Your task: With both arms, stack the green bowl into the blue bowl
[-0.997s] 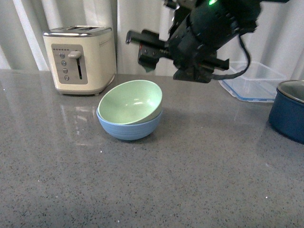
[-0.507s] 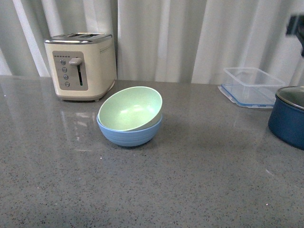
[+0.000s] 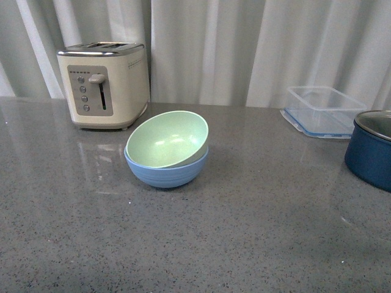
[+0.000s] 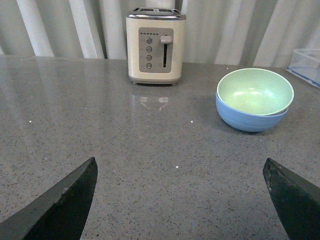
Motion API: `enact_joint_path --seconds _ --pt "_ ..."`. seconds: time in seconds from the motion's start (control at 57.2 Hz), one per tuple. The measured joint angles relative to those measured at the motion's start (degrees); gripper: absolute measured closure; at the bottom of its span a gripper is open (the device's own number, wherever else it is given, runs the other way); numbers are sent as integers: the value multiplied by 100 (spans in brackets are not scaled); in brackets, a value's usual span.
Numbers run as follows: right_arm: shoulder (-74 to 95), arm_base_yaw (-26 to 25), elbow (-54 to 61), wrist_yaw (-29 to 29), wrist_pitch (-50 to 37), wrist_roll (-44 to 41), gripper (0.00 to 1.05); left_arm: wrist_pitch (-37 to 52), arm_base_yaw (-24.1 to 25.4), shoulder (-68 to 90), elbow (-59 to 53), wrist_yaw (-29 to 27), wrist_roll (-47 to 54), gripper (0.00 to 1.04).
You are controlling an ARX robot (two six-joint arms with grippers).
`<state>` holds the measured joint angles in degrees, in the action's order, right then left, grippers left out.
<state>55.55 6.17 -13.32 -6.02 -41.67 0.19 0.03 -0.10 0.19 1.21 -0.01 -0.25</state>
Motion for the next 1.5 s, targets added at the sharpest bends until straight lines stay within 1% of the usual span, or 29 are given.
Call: enact_joint_path --seconds 0.14,0.227,0.332,0.682,0.717,0.769,1.189,1.504 --pt "-448 -136 348 125 87 0 104 0 0 0 0 0 0 7" --pt "-772 -459 546 557 223 -2 104 0 0 0 0 0 0 7" --pt "-1086 -599 704 564 382 0 104 0 0 0 0 0 0 7" --pt "-2218 -603 1082 592 1126 0 104 0 0 0 0 0 0 7" --pt "-2238 -603 1191 590 968 0 104 0 0 0 0 0 0 7" --pt "-2337 -603 1290 590 988 0 104 0 0 0 0 0 0 7" --pt "-3644 -603 1303 592 2240 0 104 0 0 0 0 0 0 7" --pt "-4336 -603 1303 595 2929 0 104 0 0 0 0 0 0 7"
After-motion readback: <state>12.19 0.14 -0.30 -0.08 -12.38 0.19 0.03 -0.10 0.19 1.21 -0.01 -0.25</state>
